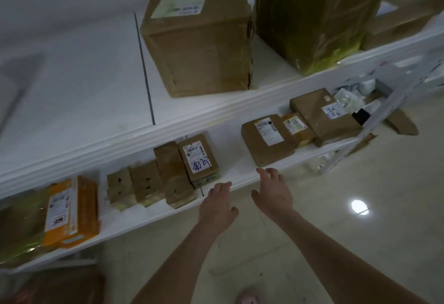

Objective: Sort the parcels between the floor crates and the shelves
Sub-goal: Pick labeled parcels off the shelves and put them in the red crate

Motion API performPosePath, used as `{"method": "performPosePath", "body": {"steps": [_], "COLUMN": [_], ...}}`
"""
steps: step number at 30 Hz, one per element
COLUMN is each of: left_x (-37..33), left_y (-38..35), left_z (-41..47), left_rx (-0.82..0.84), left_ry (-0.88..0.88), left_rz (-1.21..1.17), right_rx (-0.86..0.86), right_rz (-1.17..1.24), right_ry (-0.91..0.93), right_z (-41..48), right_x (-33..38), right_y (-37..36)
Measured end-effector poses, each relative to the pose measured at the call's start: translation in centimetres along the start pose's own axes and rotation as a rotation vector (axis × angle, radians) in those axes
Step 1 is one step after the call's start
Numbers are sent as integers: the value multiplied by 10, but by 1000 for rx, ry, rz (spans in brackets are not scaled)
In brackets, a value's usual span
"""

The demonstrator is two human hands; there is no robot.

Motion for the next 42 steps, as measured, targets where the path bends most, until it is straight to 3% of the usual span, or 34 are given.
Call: {"method": "performPosePath", "body": {"steps": [9, 15, 23, 31, 34, 36, 38, 40, 42], "left_x": [19, 53, 87, 108, 99, 89, 90, 94, 88], "left_y": [-42, -52, -54, -44, -46, -43, -38, -43, -51], "left_z": [69, 91, 111, 129, 137, 141, 142, 144, 145], "left_rx": [39, -91, -325, -396, -384, -459, -539, -503, -463], "left_ry": [146, 364, 442, 480, 510, 537, 631, 720, 716], "left_rz": [40, 17, -88, -172, -244, -379, -485, -538, -649], "right_rx": [155, 256, 293, 172, 139, 189, 318, 416, 358], "right_rz": [-2, 0, -62, -75, -47, 7, 172, 418, 577], "right_ry": [131, 350, 484, 612, 591, 546, 419, 223, 87], "right_z": [73, 100, 142, 165, 174, 181, 183, 180, 183], "right_x": [-11, 6, 66, 85, 61, 45, 31, 17, 4], "right_y": [-74, -112, -172, -184, -169, -162, -162, -162, -151]}}
Point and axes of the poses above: each hand's wrist, its own z-axis towards the middle knuckle, its own y-axis out of the back of the hand, x = y × z, the point moved 10 cm from there along z, towards the middle knuckle, and after that the axes turned 7 degrees about -x, right-handed, at the moved point
